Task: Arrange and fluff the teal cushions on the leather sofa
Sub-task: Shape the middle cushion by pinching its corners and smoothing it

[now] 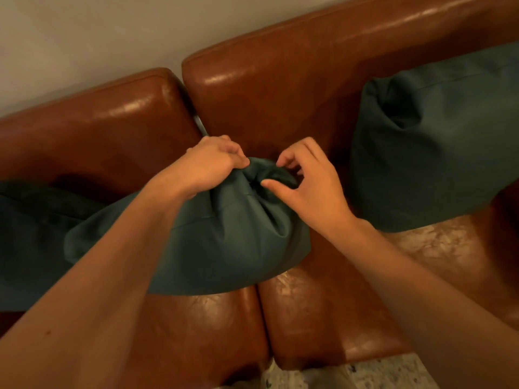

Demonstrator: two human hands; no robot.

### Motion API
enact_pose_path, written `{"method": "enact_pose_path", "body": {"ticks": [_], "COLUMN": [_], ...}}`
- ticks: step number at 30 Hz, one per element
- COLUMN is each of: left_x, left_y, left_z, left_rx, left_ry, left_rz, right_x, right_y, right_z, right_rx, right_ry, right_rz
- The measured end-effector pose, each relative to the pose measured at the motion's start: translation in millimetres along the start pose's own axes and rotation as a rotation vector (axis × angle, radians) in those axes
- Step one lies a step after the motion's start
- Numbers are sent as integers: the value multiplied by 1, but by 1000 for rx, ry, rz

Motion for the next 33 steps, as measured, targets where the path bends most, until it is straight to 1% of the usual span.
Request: {"method": "enact_pose_path", "body": {"ticks": [2,5,10,12,17,22,26,29,33], "left_x": [6,13,8,8,0,4,15,25,20], "left_y": [1,3,0,-2,2,3,7,3,-1], "left_z": [-1,-1,3,4,7,14,27,41,50], "left_rx": [-13,12,54,70,142,191,268,259,262], "left_ry": [-5,-22,-43,-69,-139,-179,-305,-434,-455], "left_rz": [-6,-39,60,59,50,9,58,23,-34], "right_x": [-15,-25,-28,-26,-25,-37,-35,-28,-21], "right_y": [-3,-9,-23,-22,-2,17,28,34,38], "right_z": [1,3,6,6,10,16,23,30,39], "right_rx": [-25,-79,-200,-187,-43,99,200,259,333], "right_ry": [64,39,36,13,-63,-64,-69,-101,-200], "right_rz": [122,289,463,444,323,215,113,45,-45]}}
Point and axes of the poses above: each hand's wrist, its own z-axis away from the middle knuckle, its own y-axis out of the back of the hand, x = y × z, the point moved 8 cm from there along -z, towards the middle knuckle, and after that the axes turned 3 degrees about y, right-handed, at the moved point
